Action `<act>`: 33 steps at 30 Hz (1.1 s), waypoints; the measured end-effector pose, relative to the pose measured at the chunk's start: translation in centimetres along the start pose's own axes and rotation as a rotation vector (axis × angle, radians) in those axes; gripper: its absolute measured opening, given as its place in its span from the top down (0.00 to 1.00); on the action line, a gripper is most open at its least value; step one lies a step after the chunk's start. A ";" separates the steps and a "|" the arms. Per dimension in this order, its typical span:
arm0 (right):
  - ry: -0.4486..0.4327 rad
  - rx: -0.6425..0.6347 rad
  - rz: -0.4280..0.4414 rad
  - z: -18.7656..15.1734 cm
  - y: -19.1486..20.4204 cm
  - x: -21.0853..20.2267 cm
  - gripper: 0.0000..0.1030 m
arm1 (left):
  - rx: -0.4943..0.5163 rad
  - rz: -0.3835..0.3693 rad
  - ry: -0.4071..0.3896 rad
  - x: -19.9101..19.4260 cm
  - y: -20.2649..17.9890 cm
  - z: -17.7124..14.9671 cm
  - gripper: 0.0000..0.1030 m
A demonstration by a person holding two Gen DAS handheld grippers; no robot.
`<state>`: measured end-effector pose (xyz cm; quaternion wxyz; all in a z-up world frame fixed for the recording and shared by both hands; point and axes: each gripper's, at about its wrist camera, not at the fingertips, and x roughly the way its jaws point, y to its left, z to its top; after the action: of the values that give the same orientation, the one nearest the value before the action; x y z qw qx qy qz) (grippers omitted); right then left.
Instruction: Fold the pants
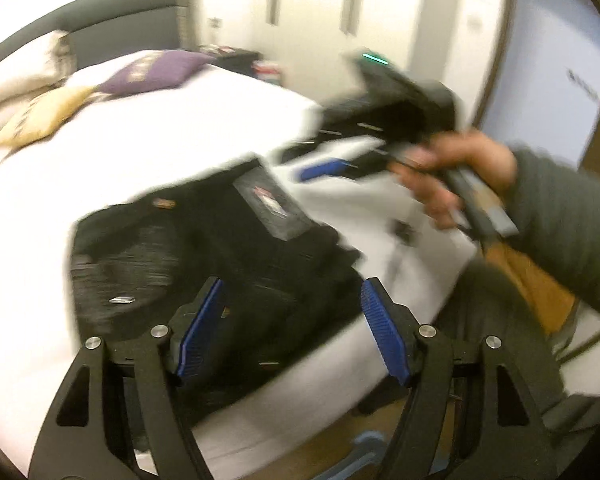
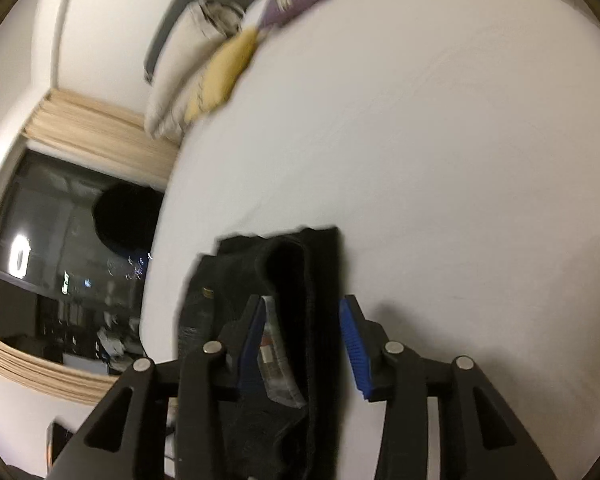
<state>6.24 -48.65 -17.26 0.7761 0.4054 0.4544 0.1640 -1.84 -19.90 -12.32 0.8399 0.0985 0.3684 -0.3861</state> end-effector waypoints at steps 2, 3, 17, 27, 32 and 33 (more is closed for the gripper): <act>-0.025 -0.023 0.081 -0.8 1.6 -1.4 0.58 | -0.081 0.014 -0.021 -0.8 3.4 0.3 0.32; -0.025 -0.045 0.142 -1.7 2.9 -1.8 0.58 | -0.120 0.017 -0.023 -0.7 4.9 0.4 0.32; 0.034 0.089 0.148 -9.7 -2.6 1.5 0.98 | -0.188 -0.009 0.084 3.4 6.3 -3.9 0.32; 0.086 -0.162 0.263 -0.6 10.2 2.9 0.53 | -0.219 -0.054 0.010 2.4 8.8 -1.1 0.32; 0.321 -0.231 0.318 2.6 16.0 13.9 0.46 | -0.134 -0.024 0.034 3.5 6.5 -4.5 0.32; 0.390 -0.216 0.333 2.5 16.5 16.8 0.46 | -0.121 -0.018 0.034 4.0 6.2 -4.7 0.32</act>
<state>19.20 -29.18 -13.43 0.6749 0.3502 0.5024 0.4116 1.81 -15.81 -19.19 0.8343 0.0507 0.4065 -0.3690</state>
